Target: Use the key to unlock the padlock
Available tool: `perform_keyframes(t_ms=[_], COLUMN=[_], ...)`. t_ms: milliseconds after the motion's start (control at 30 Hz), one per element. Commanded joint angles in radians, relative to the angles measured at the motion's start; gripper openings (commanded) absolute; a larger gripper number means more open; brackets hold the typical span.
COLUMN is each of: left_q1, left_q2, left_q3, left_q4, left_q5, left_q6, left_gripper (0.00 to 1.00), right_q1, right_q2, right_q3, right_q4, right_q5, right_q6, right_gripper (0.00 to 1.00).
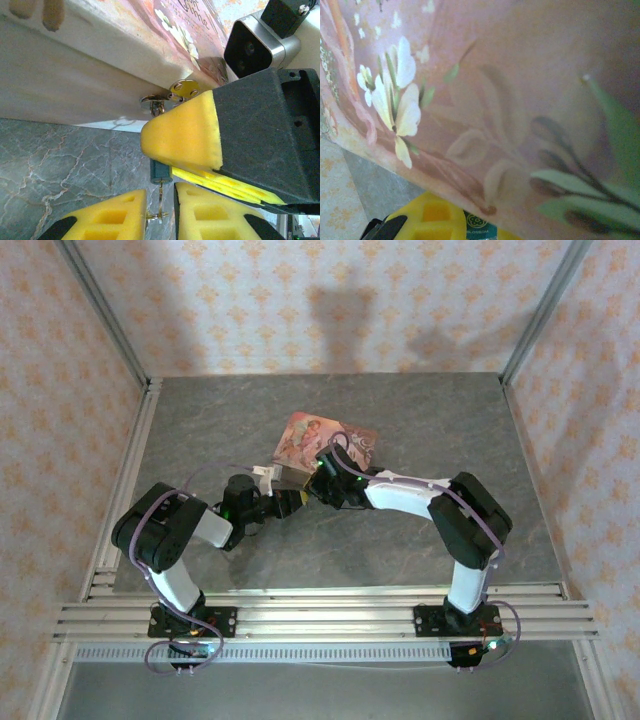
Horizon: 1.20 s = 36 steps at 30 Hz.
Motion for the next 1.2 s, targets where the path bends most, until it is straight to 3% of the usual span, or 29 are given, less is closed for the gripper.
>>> perform_keyframes(t_ms=[0,200,433,567,933,1067,1167], left_q1=[0.006,0.005,0.004,-0.006,-0.021,-0.021,-0.021], left_q2=[0.009,0.011,0.012,0.024,0.055,0.048,0.047], left_q3=[-0.019,-0.033,-0.016,-0.003,0.004,0.014,0.026], left_q4=[0.035,0.049,0.056,0.066,0.119,0.109,0.101], left_q5=[0.008,0.003,0.009,0.013,-0.001,-0.001,-0.003], left_q6=[-0.004,-0.005,-0.016,-0.024,-0.049,-0.044,-0.044], left_gripper=[0.22,0.26,0.21,0.13,0.14,0.03,0.13], right_q1=[-0.001,-0.001,-0.001,-0.001,0.003,0.007,0.008], right_q2=[-0.021,-0.02,-0.021,-0.019,-0.013,-0.011,-0.009], right_q3=[-0.017,-0.017,-0.022,-0.03,-0.036,-0.042,-0.046], right_q4=[0.003,0.005,0.016,0.033,0.063,0.074,0.087], right_q5=[-0.035,-0.036,-0.042,-0.045,-0.062,-0.065,-0.071], right_q6=[0.02,0.022,0.033,0.048,0.07,0.079,0.089], right_gripper=[0.0,0.0,0.0,0.0,0.0,0.0,0.0])
